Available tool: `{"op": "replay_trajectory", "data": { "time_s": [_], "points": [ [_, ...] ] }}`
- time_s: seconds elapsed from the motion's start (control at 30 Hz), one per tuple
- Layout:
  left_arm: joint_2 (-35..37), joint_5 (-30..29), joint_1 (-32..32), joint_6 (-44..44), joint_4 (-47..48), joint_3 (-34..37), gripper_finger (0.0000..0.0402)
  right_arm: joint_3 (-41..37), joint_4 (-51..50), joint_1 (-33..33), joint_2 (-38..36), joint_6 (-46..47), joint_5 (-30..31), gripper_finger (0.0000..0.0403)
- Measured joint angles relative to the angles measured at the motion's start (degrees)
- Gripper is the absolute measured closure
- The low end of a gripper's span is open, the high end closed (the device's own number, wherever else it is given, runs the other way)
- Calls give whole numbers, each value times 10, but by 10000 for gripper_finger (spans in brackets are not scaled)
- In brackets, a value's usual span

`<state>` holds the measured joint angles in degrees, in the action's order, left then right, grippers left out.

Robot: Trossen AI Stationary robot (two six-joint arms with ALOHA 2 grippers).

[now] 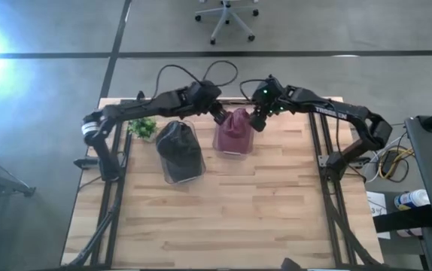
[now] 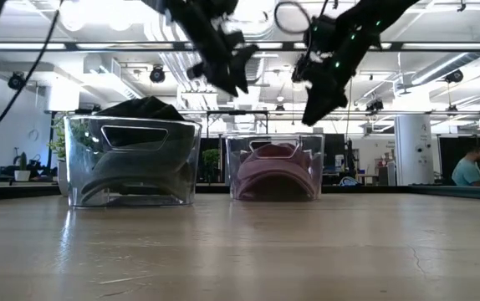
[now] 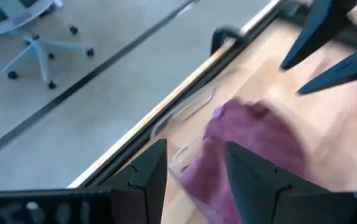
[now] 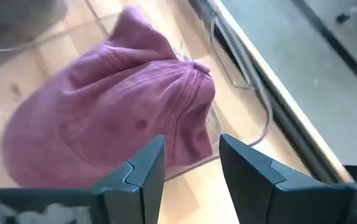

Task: Pick & Place hat
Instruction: Move the left transparent bin to the top

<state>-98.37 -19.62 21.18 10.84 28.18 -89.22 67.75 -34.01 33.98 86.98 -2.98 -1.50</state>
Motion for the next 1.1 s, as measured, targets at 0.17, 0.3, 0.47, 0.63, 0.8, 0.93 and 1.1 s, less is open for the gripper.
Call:
{"op": "replay_trajectory", "data": {
  "time_s": [0.17,0.3,0.47,0.63,0.8,0.93,1.1],
  "points": [
    [76,14,-19,55,-8,0,248,0,-3,-20,-67,0,-5,263],
    [130,17,-24,111,-3,6,248,2,0,-37,-138,0,-20,262],
    [192,22,-26,195,13,10,248,24,4,-41,-221,73,-17,255],
    [224,127,-46,151,-13,51,248,21,12,-46,-304,120,-78,257],
    [246,183,-117,190,-111,164,248,-65,12,-92,-361,164,-199,265],
    [276,128,-183,272,-79,251,248,-180,73,-159,-381,249,-195,270],
    [357,161,-264,392,72,299,248,-267,216,-217,-365,326,-196,273]
  ]
}}
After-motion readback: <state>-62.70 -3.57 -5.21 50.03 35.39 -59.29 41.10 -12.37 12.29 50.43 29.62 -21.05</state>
